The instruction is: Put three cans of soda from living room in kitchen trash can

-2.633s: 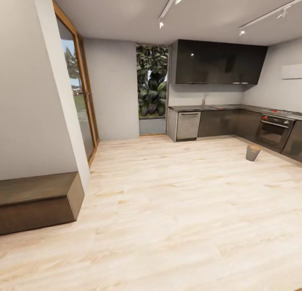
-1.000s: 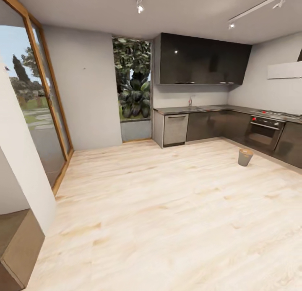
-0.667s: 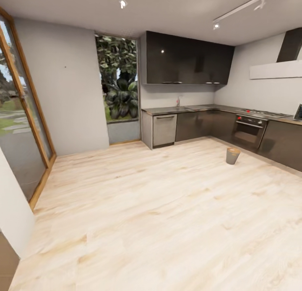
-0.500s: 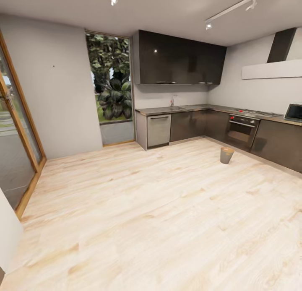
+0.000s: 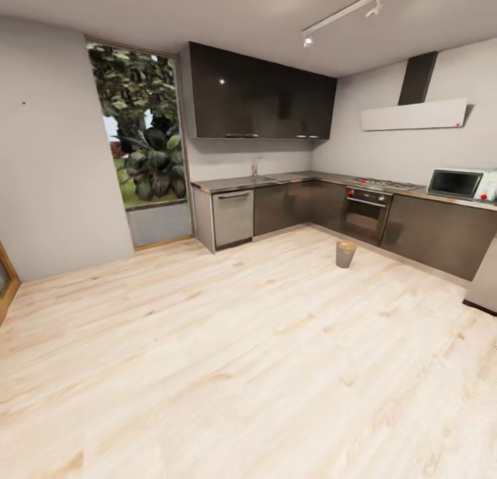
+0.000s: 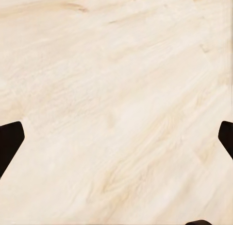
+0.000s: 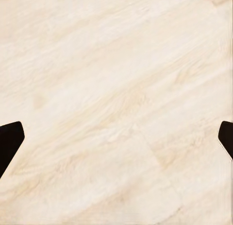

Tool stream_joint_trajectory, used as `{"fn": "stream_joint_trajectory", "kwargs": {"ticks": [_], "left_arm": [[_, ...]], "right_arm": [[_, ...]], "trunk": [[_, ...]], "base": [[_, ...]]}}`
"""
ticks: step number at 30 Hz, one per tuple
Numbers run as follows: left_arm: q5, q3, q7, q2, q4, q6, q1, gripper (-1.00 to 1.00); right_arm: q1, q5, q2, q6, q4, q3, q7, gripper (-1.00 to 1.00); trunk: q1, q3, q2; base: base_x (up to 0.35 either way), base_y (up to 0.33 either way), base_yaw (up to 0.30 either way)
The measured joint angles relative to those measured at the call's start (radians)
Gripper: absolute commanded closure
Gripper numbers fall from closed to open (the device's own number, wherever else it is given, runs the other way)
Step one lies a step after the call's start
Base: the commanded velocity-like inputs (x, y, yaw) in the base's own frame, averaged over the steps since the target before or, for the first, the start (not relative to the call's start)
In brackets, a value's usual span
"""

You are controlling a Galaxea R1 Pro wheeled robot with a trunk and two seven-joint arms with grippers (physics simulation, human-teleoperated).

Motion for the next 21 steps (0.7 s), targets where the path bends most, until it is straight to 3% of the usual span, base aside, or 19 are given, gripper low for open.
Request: {"fn": "stream_joint_trajectory", "kwargs": {"ticks": [21], "left_arm": [[0.000,-0.001,0.004,0.000,0.001,0.002,0.000,-1.00]], "right_arm": [[0.000,0.000,0.000,-0.001,0.000,0.000,0.000,-1.00]], "trunk": [[0.000,0.000,0.000]], "base": [[0.346,0.000,-0.210]]}}
